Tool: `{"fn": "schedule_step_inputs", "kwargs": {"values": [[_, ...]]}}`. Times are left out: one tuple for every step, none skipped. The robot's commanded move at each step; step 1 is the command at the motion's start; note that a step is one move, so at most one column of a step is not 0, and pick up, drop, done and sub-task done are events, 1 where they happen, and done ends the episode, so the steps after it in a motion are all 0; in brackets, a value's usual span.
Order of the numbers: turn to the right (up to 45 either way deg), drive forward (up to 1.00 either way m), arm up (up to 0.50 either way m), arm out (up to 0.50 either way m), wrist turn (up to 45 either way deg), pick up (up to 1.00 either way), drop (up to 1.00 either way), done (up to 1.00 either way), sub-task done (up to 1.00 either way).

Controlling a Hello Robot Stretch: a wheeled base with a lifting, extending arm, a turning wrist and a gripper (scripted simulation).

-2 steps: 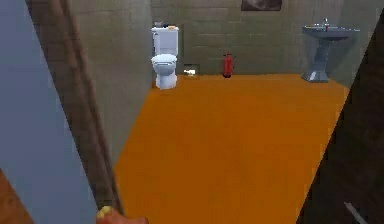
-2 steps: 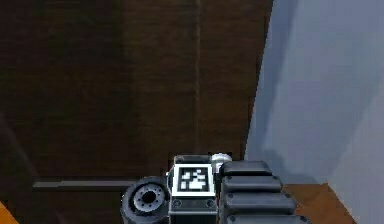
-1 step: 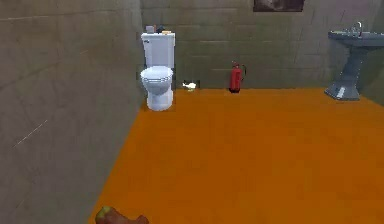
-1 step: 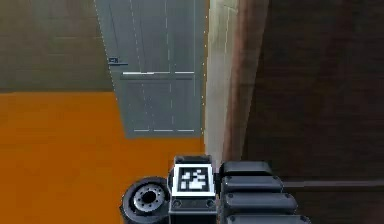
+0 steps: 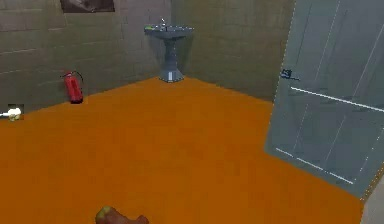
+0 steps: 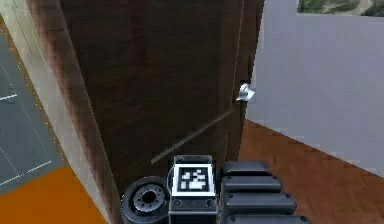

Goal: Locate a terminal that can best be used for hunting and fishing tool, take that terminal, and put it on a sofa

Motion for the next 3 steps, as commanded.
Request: {"fn": "schedule_step_inputs", "kwargs": {"values": [[21.0, 0.00, 0.00, 0.00, 0.0, 0.00, 0.00, 0.00, 0.00], [0.0, 0.45, 0.00, 0.00, 0.0, 0.00, 0.00, 0.00, 0.00], [-18.0, 0.00, 0.00, 0.00, 0.0, 0.00, 0.00, 0.00, 0.00]]}}
